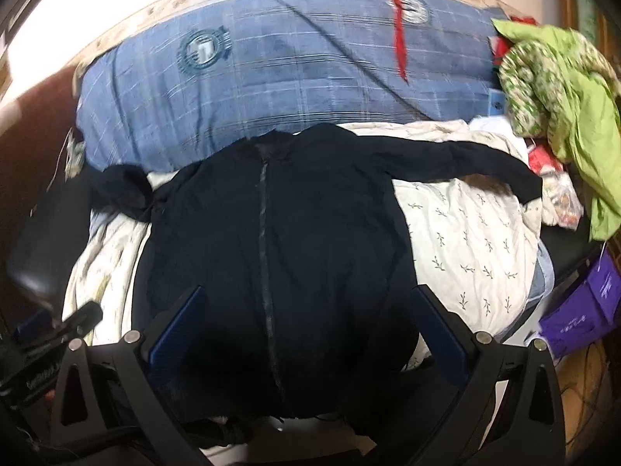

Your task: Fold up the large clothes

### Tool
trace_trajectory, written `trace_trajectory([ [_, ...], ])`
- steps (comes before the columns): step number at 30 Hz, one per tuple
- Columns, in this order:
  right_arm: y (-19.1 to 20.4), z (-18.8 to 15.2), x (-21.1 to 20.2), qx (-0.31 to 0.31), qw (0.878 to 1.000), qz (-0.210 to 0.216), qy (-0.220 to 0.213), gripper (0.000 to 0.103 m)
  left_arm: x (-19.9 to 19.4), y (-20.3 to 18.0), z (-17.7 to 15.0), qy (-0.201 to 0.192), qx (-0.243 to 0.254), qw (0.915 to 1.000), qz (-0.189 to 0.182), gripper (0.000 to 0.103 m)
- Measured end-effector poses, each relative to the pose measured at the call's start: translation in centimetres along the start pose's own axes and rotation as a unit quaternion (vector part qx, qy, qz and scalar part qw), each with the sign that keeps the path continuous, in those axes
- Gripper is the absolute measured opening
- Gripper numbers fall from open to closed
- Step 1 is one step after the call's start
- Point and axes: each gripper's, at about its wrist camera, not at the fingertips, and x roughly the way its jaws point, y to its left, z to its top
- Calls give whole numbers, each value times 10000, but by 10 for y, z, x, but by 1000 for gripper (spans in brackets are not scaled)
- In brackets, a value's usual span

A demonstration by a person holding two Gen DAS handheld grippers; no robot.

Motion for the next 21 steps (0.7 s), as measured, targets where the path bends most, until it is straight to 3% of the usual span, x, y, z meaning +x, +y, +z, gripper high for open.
trace_trajectory([
  [5, -24, 9, 5, 386, 9992, -88, -64, 103, 10, 16, 20, -114, -396, 9977, -543, 103],
  [7, -25, 10, 8, 424, 9991, -64, 3, 103, 15, 51, 37, -367, -888, 9929, -705, 103],
  [10, -17, 4, 18, 397, 9992, 53, 85, 103, 21, 121, 71, -1068, -1492, 9809, -646, 103],
  [12, -10, 2, 24, 308, 9994, 134, 120, 103, 35, 169, 95, -1372, -1814, 9704, -812, 103],
  [13, -6, 3, 28, 279, 9994, 172, 121, 103, 47, 195, 108, -1428, -2033, 9628, -1062, 103],
  [15, 2, 3, 36, 242, 9993, 248, 173, 103, 77, 243, 127, -1322, -2637, 9439, -1484, 103],
  [18, 16, 6, 49, 140, 9991, 311, 244, 103, 129, 302, 144, -1210, -3750, 8971, -2000, 102],
  [19, 21, 8, 54, 85, 9991, 312, 284, 103, 140, 311, 148, -1174, -3877, 8939, -1919, 102],
  [21, 31, 11, 62, -25, 9989, 320, 351, 103, 169, 321, 166, -1062, -3806, 8983, -1922, 102],
])
